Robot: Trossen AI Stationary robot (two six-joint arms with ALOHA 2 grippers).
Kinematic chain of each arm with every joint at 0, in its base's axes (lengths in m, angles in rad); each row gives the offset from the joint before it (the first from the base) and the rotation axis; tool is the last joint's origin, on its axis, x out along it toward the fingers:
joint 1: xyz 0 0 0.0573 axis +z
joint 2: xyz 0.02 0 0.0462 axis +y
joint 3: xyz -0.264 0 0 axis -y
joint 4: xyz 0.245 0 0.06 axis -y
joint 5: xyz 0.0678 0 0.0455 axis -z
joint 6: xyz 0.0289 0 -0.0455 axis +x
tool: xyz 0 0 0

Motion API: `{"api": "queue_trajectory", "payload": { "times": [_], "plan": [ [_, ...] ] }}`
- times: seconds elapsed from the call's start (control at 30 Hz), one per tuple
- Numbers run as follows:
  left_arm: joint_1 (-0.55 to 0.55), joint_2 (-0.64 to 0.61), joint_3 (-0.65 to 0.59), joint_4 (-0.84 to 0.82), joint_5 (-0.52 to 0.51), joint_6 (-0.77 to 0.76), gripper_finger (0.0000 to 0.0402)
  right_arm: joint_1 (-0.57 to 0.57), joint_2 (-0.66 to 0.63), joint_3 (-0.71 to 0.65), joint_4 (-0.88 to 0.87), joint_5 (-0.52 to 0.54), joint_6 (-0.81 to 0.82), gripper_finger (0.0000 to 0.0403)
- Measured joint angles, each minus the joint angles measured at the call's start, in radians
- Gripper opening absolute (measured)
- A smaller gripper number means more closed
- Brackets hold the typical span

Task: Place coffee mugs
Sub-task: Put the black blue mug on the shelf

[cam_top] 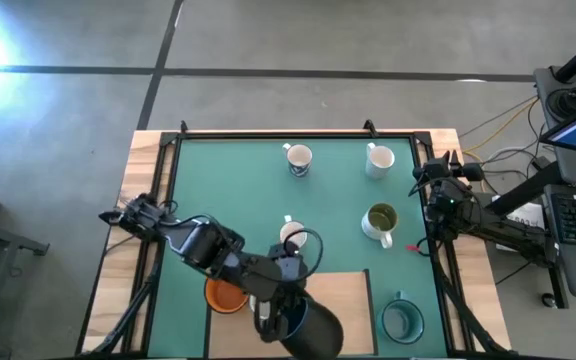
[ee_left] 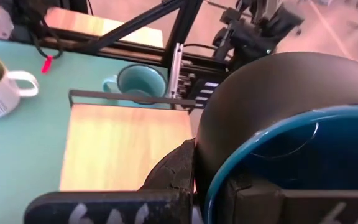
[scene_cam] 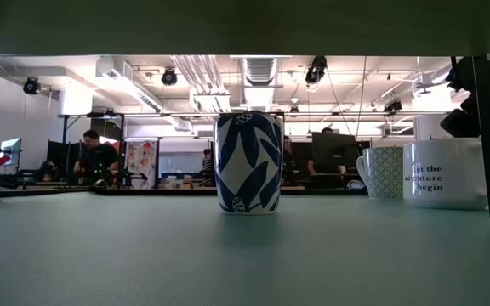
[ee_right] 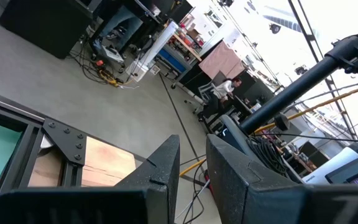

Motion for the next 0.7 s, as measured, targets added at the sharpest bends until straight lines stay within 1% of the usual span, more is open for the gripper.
{"api": "queue_trajectory", "payload": {
  "times": [0.23,0.3,0.47,0.53,0.7],
  "plan": [
    [-0.02,-0.039,0.002,-0.003,-0.01,-0.211,0.0007,0.0,0.0,0.0,0.0,0.0,0.0,0.0068],
    [-0.028,-0.05,0.002,-0.028,-0.007,-0.283,0.0007,0.0,0.0,0.0,0.0,0.0,0.0,0.0068],
    [-0.067,-0.088,0.002,-0.109,0.05,-0.445,0.0007,0.0,0.0,0.0,0.0,0.0,0.0,0.0068],
    [-0.089,-0.099,0.002,-0.148,0.052,-0.499,0.0007,0.0,0.0,0.0,0.0,0.0,0.0,0.0068],
    [-0.147,-0.105,0.002,-0.186,0.052,-0.608,0.0007,0.0,0.0,0.0,0.0,0.0,0.0,0.0068]
  ]
}}
